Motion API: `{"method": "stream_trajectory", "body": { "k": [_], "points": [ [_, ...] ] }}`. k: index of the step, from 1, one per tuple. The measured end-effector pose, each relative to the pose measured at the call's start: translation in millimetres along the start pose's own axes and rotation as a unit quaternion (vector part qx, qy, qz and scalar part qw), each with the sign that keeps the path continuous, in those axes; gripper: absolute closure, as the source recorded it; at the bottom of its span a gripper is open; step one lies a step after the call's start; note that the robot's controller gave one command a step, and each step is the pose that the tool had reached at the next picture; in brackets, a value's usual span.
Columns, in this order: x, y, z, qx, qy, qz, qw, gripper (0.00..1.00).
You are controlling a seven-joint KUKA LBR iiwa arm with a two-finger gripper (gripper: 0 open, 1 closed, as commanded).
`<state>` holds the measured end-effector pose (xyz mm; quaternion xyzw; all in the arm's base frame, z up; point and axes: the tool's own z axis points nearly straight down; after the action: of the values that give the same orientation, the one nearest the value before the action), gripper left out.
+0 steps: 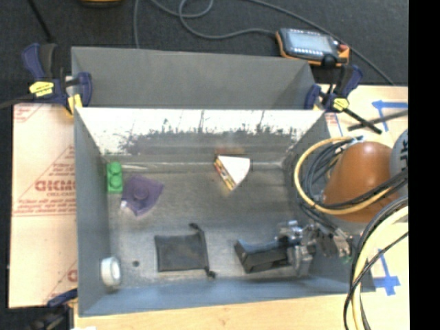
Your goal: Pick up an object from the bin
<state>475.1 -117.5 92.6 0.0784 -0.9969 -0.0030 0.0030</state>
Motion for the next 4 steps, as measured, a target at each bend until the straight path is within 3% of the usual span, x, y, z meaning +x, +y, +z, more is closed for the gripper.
{"method": "stream_trajectory", "body": {
  "k": [1, 2, 3, 4],
  "points": [
    [0.0, 0, 0, 0.0, 0.0, -0.001, 1.0, 1.0],
    [2.0, -7, -49, 0.001, 0.0011, 0.005, 1.0, 1.0],
    [-16.0, 14, -76, 0.005, -0.0058, 0.002, 1.0, 1.0],
    [-18.3, 9, -70, 0.003, -0.0051, 0.024, 0.9997, 1.0]
  ]
}}
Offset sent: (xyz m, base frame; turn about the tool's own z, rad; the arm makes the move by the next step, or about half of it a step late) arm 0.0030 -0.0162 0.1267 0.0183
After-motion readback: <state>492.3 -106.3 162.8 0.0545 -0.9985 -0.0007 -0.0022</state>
